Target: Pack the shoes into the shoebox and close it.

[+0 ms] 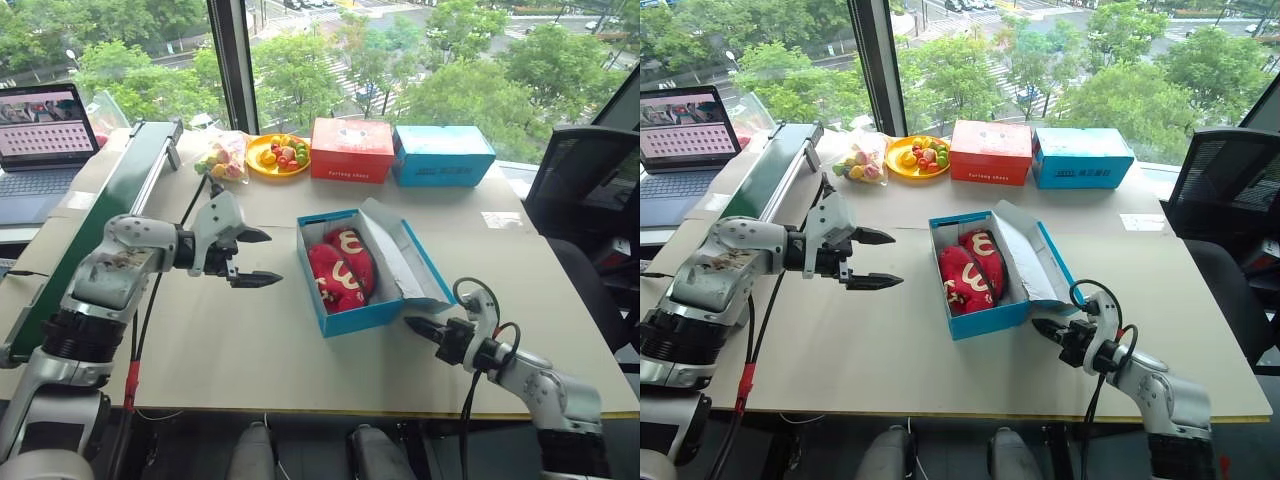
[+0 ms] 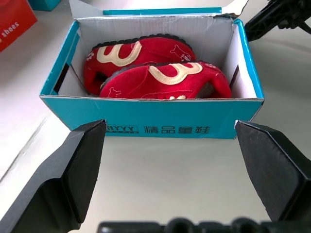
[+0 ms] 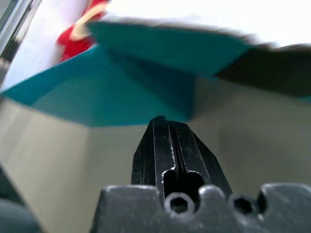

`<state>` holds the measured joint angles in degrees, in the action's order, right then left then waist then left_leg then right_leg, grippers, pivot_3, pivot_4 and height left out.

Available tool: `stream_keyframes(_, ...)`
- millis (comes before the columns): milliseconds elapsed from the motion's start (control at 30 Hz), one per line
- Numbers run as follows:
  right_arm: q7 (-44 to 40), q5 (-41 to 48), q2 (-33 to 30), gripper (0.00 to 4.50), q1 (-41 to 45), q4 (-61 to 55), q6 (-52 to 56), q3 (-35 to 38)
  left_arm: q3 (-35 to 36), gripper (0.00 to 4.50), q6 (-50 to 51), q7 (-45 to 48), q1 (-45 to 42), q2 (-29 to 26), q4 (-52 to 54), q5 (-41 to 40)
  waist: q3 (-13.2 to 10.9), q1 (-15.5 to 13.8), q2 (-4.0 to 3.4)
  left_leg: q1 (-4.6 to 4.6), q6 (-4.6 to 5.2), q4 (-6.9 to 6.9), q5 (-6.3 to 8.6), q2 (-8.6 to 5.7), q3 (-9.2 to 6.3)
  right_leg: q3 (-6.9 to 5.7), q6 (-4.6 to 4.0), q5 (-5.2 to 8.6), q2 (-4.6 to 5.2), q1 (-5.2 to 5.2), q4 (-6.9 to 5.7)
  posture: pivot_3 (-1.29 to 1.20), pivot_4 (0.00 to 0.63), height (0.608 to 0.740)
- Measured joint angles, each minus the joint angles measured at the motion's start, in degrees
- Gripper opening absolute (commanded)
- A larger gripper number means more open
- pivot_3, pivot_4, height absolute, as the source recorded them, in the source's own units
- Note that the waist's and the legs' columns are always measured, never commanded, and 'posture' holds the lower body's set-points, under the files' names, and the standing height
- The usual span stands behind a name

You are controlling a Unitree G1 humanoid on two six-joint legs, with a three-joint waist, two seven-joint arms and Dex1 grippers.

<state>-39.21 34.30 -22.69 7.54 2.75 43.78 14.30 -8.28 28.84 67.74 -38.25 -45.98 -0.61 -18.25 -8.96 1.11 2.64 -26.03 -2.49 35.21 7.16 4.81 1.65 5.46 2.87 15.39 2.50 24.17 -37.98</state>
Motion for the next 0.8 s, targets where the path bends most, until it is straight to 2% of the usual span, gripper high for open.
stream_keyframes(100, 0.6, -2.1, 2.9, 0.02, 3.3, 10.0, -9.0, 0.8, 0.6, 4.5, 0.3, -0.4, 0.2, -0.2, 0.9, -0.1, 0.0, 0.0, -0.03, 0.01, 0.0, -0.01, 0.0, 0.0, 0.0, 0.01, 0.0, 0.0, -0.01, -0.01, 0.0, 0.0, 0.15, 0.74)
stream_keyframes(200, 0.0, -1.3, 4.5, 0.02, 6.4, 16.0, -13.4, 3.4, 2.1, 4.5, 1.5, -1.3, 0.2, -0.2, 1.6, -0.6, 0.0, 0.0, -0.02, 0.01, 0.0, 0.02, 0.0, 0.0, 0.0, 0.0, 0.0, -0.01, -0.01, -0.06, 0.02, 0.0, 0.15, 0.74)
stream_keyframes(300, -0.2, 2.6, 7.2, 0.02, 11.1, 24.5, -17.7, 9.5, 2.9, 4.5, 2.0, -1.9, 0.3, -0.2, 2.8, -1.1, 0.0, 0.2, 0.0, 0.28, 0.0, 0.02, 0.0, 0.0, 0.0, 0.01, 0.02, -0.01, 0.0, -0.31, 0.01, 0.0, 0.15, 0.74)
stream_keyframes(467, -1.3, 5.6, 7.8, 0.02, 13.3, 28.0, -20.9, 14.0, 3.0, 4.5, 2.4, -2.1, 1.1, -0.8, 3.6, -1.1, 0.0, 0.2, -0.05, 0.46, 0.0, -0.13, 0.0, 0.0, 0.0, 0.01, 0.0, 0.01, 0.0, -0.45, 0.03, 0.0, 0.15, 0.74)
stream_keyframes(533, -1.9, 8.1, 7.8, 0.02, 12.8, 22.9, -18.8, 13.8, 3.8, 4.5, 2.3, -3.3, 1.1, -0.7, 3.5, -1.0, -0.1, 0.3, -0.19, 0.4, -0.01, -0.17, 0.0, 0.0, 0.01, 0.04, -0.01, 0.02, 0.0, -0.34, 0.0, 0.0, 0.15, 0.74)
stream_keyframes(600, -2.1, 12.0, 7.1, 0.02, 11.9, 12.9, -13.9, 12.3, 5.4, 4.5, 2.2, -5.1, 1.0, -0.5, 3.2, -0.9, -0.2, 0.5, -0.32, 0.3, 0.0, -0.21, 0.0, 0.0, 0.02, 0.08, -0.02, 0.02, -0.01, -0.16, -0.09, 0.0, 0.15, 0.74)
stream_keyframes(700, -3.5, 14.7, 1.3, 0.02, 11.1, -6.6, -5.7, 4.1, 7.3, 4.5, 1.5, -7.6, 1.7, 0.0, 3.1, -0.8, -0.2, 1.0, -0.45, 0.25, 0.0, -0.29, 0.0, 0.01, 0.01, 0.08, -0.07, 0.05, -0.04, -0.07, -0.1, 0.0, 0.15, 0.74)
stream_keyframes(800, -3.5, 17.9, -0.7, 0.02, 15.0, -18.7, 0.7, -3.4, 7.6, 4.5, 1.4, -8.3, 3.8, 0.5, 4.4, -1.0, -0.2, 1.5, -0.44, 0.28, 0.0, -0.31, 0.0, 0.03, -0.01, 0.05, -0.1, 0.06, -0.07, -0.09, -0.1, 0.0, 0.15, 0.74)
